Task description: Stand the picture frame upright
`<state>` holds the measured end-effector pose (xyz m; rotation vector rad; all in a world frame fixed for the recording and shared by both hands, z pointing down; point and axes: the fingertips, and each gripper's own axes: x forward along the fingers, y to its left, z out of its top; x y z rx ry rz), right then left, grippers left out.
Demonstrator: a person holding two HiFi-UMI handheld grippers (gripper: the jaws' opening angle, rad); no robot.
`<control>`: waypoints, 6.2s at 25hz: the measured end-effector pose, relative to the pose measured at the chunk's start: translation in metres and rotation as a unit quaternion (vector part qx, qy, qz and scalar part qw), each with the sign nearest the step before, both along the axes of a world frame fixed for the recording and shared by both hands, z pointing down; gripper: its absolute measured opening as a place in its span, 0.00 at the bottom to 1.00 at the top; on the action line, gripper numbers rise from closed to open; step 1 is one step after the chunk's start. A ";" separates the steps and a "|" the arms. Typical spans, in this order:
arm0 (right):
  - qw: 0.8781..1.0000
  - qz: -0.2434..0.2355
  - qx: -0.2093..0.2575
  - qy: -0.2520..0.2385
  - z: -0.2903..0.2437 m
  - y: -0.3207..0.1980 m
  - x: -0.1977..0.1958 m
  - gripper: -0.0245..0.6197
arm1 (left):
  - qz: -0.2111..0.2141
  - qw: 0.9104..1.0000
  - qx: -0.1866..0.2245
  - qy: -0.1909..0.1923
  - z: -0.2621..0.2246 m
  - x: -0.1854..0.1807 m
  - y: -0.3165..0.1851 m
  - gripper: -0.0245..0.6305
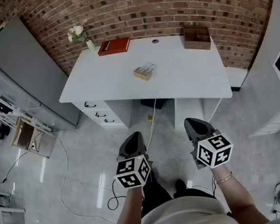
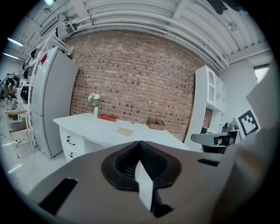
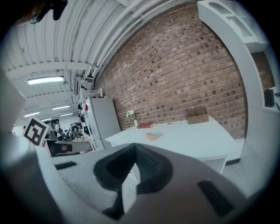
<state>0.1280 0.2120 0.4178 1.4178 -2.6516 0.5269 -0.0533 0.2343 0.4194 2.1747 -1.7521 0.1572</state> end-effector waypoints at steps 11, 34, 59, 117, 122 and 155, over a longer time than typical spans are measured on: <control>0.996 -0.018 -0.002 -0.082 -0.013 0.008 0.030 0.04 | -0.035 0.999 0.009 -0.026 -0.011 0.025 0.022 0.03; 1.000 -0.001 0.000 -0.013 0.000 -0.096 -0.008 0.19 | -0.012 1.000 0.001 -0.024 0.016 -0.005 -0.097 0.13; 0.998 0.059 -0.025 0.029 0.008 -0.256 -0.092 0.21 | 0.044 0.999 -0.001 -0.003 0.018 -0.099 -0.276 0.17; 0.919 0.046 -0.329 -0.213 0.146 -0.429 -0.081 0.21 | 0.068 0.991 -0.102 -0.048 0.084 -0.051 -0.475 0.16; 0.904 0.048 -0.358 -0.228 0.154 -0.430 -0.083 0.21 | 0.067 0.991 -0.109 -0.046 0.089 -0.050 -0.478 0.15; 0.857 0.011 -0.435 -0.276 0.168 -0.448 -0.095 0.21 | 0.117 0.974 -0.189 -0.035 0.121 -0.030 -0.494 0.14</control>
